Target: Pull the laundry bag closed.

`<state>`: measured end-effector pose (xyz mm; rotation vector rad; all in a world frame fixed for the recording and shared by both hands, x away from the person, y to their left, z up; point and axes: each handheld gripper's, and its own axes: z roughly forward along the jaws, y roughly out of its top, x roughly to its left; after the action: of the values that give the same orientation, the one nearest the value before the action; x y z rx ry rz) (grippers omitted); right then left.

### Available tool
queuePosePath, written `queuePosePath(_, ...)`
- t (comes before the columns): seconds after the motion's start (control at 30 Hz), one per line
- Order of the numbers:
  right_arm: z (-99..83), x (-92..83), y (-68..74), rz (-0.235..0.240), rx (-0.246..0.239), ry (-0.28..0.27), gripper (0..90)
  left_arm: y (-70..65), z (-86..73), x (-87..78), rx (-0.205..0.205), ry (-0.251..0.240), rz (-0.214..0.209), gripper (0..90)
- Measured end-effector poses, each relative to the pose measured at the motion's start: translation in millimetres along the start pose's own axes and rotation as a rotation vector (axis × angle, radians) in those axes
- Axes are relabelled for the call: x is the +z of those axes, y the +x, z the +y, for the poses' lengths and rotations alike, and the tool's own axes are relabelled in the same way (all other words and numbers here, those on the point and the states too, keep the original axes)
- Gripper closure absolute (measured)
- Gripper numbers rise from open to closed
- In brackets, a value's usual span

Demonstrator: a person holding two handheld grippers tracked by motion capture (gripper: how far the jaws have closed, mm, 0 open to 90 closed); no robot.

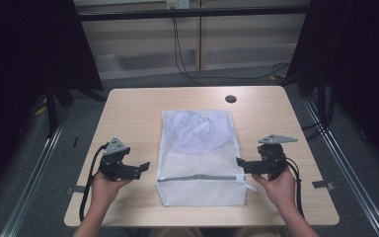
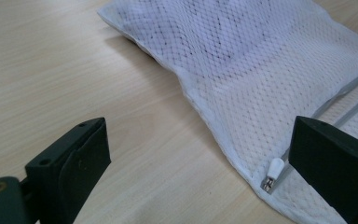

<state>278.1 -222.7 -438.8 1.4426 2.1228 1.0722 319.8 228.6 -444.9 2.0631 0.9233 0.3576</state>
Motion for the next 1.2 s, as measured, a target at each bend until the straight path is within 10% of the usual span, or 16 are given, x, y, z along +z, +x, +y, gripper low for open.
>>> queuePosePath(1.2,32.6,56.6,86.0,0.201,-0.014,0.123,15.8,8.8,-4.3,-8.9,-0.028,0.035,-0.041,7.6)
